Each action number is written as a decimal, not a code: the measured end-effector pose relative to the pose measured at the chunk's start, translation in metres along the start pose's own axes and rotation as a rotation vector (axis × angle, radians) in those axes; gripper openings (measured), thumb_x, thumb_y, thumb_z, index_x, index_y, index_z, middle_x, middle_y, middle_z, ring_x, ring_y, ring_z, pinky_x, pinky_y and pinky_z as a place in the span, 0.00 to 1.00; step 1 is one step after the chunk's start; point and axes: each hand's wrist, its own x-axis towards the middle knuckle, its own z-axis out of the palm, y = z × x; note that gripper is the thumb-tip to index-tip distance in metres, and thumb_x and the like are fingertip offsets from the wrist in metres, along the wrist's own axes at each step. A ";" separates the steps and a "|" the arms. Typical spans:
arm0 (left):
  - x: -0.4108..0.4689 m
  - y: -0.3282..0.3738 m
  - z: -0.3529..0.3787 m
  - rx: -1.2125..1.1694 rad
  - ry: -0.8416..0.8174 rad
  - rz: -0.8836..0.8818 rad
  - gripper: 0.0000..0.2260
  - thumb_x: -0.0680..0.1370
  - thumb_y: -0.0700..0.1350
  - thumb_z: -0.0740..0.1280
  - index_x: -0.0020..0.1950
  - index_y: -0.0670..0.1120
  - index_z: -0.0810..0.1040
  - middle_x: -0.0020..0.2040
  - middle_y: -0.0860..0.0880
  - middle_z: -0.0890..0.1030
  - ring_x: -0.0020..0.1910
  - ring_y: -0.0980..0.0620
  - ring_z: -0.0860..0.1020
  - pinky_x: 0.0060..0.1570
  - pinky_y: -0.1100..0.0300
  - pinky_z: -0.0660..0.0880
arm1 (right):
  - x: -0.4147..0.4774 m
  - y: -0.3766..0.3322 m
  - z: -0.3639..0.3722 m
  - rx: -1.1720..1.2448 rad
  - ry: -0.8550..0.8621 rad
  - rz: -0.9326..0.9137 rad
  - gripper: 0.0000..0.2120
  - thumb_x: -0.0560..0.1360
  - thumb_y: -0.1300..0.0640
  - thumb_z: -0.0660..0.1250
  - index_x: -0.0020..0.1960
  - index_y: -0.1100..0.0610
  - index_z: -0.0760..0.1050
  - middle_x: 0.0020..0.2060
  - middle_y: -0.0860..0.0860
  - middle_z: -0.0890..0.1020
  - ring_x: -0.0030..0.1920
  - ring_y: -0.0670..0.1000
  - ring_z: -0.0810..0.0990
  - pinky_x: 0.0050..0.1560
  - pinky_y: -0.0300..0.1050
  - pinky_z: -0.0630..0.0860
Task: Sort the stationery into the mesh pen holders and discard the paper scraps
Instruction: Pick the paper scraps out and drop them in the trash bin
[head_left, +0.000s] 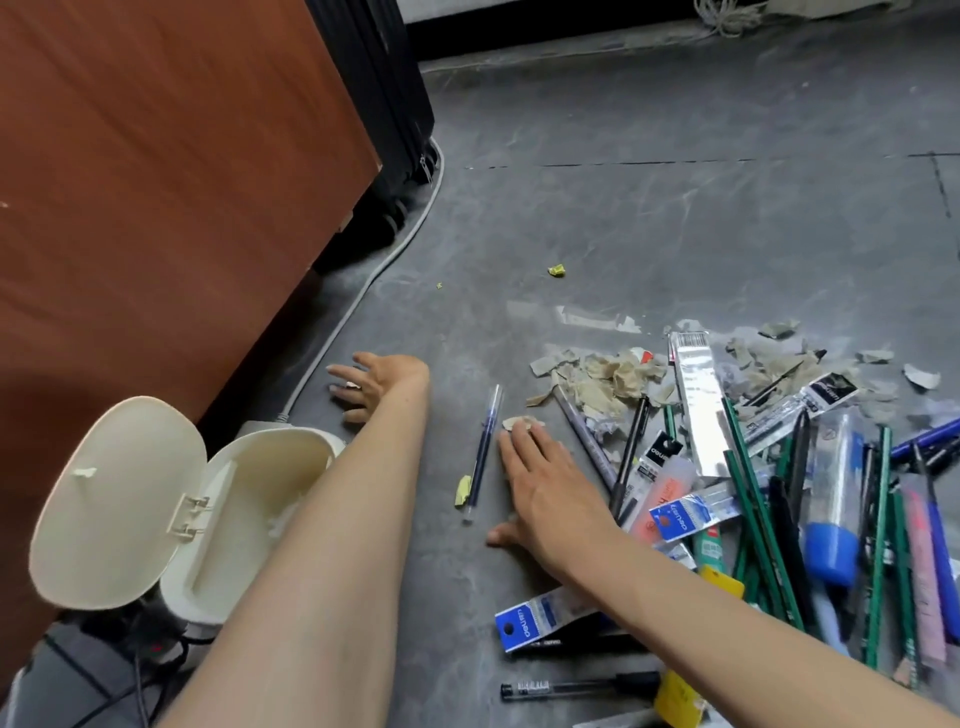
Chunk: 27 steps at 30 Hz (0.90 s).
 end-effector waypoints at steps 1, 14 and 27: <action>0.002 -0.002 0.002 0.015 0.014 0.001 0.24 0.80 0.41 0.50 0.77 0.45 0.53 0.78 0.45 0.46 0.76 0.43 0.46 0.72 0.48 0.46 | 0.000 0.000 0.000 -0.013 -0.001 -0.002 0.49 0.73 0.39 0.64 0.77 0.61 0.37 0.77 0.55 0.42 0.76 0.55 0.38 0.75 0.49 0.41; -0.072 -0.052 0.026 0.071 -0.174 0.662 0.18 0.79 0.35 0.52 0.69 0.36 0.65 0.75 0.40 0.59 0.76 0.45 0.52 0.72 0.50 0.53 | 0.006 0.009 -0.009 -0.041 0.063 -0.066 0.32 0.70 0.43 0.70 0.68 0.57 0.67 0.65 0.51 0.66 0.65 0.55 0.64 0.67 0.46 0.63; -0.144 -0.157 0.005 -0.115 -0.041 0.996 0.16 0.69 0.29 0.65 0.53 0.38 0.82 0.53 0.42 0.82 0.53 0.45 0.80 0.58 0.69 0.66 | -0.024 0.014 0.004 0.275 0.245 0.041 0.10 0.69 0.69 0.64 0.39 0.58 0.81 0.40 0.54 0.80 0.43 0.57 0.79 0.41 0.45 0.73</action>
